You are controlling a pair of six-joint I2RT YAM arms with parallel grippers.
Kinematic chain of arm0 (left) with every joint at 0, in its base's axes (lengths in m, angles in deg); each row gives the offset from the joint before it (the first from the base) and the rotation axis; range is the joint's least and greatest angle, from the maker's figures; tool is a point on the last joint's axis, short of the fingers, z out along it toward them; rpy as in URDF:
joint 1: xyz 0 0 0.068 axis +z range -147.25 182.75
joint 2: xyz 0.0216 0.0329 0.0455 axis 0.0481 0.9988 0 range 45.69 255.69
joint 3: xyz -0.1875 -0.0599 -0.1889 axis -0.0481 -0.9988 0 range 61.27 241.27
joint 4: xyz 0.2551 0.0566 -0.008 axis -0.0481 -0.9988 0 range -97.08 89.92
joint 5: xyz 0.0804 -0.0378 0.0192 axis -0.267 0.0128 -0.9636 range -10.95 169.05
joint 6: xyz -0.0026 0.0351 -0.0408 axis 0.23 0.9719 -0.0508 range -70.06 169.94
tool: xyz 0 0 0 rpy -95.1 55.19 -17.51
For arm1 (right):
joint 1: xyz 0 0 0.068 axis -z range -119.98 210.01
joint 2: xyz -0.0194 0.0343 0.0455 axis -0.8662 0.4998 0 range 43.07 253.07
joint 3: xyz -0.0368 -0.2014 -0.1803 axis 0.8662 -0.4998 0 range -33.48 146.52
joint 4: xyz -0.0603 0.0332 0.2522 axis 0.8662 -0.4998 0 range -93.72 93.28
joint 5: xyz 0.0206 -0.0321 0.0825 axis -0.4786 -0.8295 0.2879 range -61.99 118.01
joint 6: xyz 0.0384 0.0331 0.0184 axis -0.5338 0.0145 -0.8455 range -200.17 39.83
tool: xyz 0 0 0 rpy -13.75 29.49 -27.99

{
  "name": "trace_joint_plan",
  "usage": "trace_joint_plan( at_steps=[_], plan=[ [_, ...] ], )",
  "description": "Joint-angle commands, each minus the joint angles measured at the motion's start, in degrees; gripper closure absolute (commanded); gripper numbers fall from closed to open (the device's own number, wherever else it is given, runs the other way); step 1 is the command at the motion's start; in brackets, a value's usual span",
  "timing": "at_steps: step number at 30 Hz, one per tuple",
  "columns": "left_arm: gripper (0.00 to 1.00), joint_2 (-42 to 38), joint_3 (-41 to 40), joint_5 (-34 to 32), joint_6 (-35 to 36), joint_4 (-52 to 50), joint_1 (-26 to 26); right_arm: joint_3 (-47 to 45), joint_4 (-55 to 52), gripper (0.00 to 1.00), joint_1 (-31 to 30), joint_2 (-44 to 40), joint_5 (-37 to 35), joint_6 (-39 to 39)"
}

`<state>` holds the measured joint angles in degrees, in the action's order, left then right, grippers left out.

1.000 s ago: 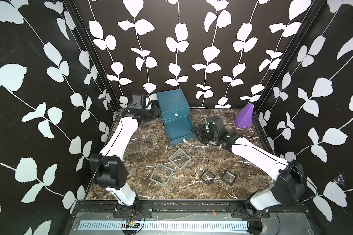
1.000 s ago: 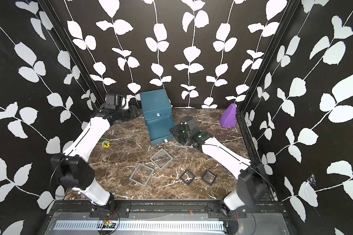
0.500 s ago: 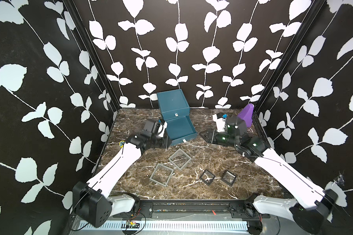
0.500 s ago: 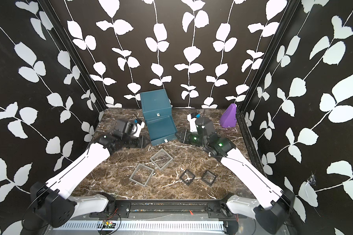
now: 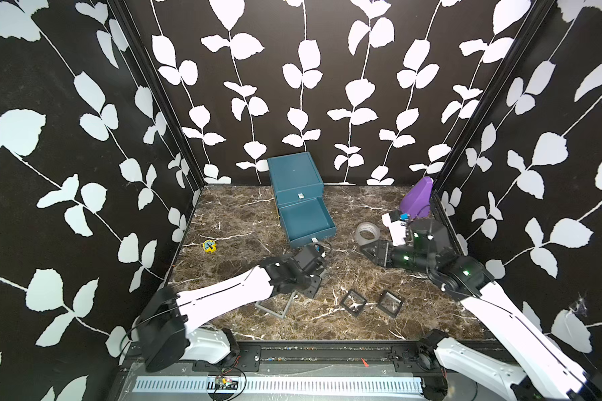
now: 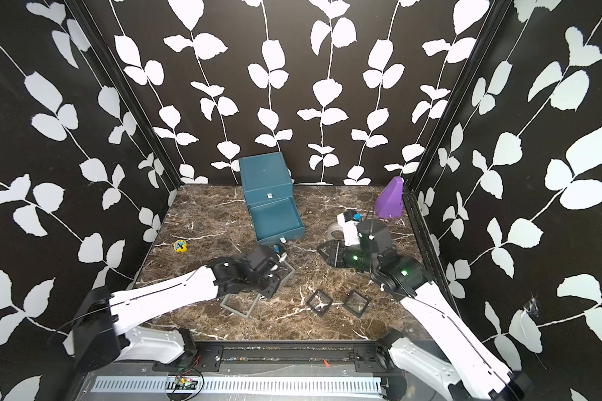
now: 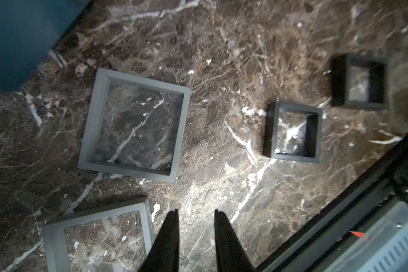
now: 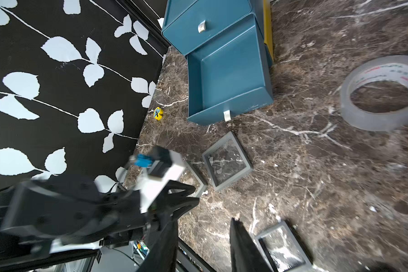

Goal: Place the brooch boxes into the drawer by color
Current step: Pick up the brooch box from the center of the board.

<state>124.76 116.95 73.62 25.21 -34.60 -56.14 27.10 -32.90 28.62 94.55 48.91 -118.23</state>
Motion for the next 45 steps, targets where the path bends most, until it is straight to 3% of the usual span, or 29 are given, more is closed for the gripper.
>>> trace_joint_plan(
  at_steps=[1, 7, 16, 27, 45],
  plan=[
    [0.74, 2.86, 1.81, -4.04, -0.62, -0.26, -1.5, -0.34, -3.8, 0.62, 1.06, -3.21, 1.76, 1.85],
    [0.66, 8.46, 3.62, -4.63, 2.48, -1.44, -2.02, -0.3, -6.67, 0.62, 1.84, -6.54, 1.84, 2.03],
    [0.65, 16.02, 7.17, -4.93, 4.29, -3.09, -2.02, 0.07, -7.35, 0.62, 2.72, -6.77, 2.93, 2.37],
    [0.59, 18.72, 9.71, -8.45, 5.9, -4.62, -2.01, 0.07, -6.79, 0.62, 3.23, -5.39, 3.79, 2.12],
    [0.69, 24.89, 13.28, -5.27, 8.92, -4.22, 0.36, -0.37, -6.18, 0.62, 4.06, -5.26, 4.45, 1.33]
  ],
)
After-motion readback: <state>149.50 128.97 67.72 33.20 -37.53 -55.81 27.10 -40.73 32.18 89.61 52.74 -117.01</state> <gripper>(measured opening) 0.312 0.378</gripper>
